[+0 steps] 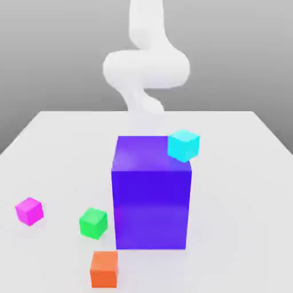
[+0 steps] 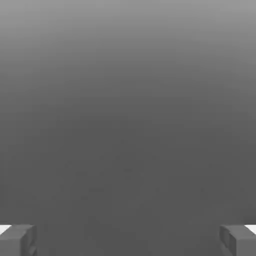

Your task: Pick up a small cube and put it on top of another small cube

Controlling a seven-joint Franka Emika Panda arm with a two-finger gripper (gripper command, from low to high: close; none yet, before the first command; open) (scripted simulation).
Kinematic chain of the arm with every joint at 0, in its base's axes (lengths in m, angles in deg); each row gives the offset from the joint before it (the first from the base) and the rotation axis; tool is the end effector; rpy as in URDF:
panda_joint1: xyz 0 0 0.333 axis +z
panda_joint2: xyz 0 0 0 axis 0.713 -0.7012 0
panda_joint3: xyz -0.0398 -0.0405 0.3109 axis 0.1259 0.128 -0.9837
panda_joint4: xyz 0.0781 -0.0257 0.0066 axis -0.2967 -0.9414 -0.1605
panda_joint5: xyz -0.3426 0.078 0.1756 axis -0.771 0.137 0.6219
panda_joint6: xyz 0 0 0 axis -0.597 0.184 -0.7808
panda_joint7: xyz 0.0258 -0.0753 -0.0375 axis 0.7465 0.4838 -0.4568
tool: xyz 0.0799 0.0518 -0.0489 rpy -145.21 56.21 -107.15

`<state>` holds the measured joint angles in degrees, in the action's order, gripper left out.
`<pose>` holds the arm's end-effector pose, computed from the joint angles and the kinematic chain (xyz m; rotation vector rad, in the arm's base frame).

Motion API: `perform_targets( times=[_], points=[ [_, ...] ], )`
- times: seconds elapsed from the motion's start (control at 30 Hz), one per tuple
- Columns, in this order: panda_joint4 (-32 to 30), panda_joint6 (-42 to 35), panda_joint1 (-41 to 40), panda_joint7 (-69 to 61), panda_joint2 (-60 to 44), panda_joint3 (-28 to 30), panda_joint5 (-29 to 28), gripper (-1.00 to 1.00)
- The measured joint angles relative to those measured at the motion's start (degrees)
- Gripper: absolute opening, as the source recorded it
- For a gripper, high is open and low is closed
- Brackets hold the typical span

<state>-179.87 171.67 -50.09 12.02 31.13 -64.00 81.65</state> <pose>0.3755 -0.0248 0.6719 -2.3846 1.2696 -0.9597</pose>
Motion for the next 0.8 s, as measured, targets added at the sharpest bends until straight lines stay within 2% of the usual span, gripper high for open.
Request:
perform_targets(
  times=[0.3, 0.57, 0.8],
  points=[
    [-6.6, 8.7, -15.9, 24.3, -15.9, -1.0, -3.5, 0.0],
    [-12.4, 16.2, -26.7, 45.0, -29.8, 1.7, -5.9, 0.0],
    [-17.5, 23.1, -34.8, 59.6, -41.8, 6.0, -3.0, 0.0]
  ],
)
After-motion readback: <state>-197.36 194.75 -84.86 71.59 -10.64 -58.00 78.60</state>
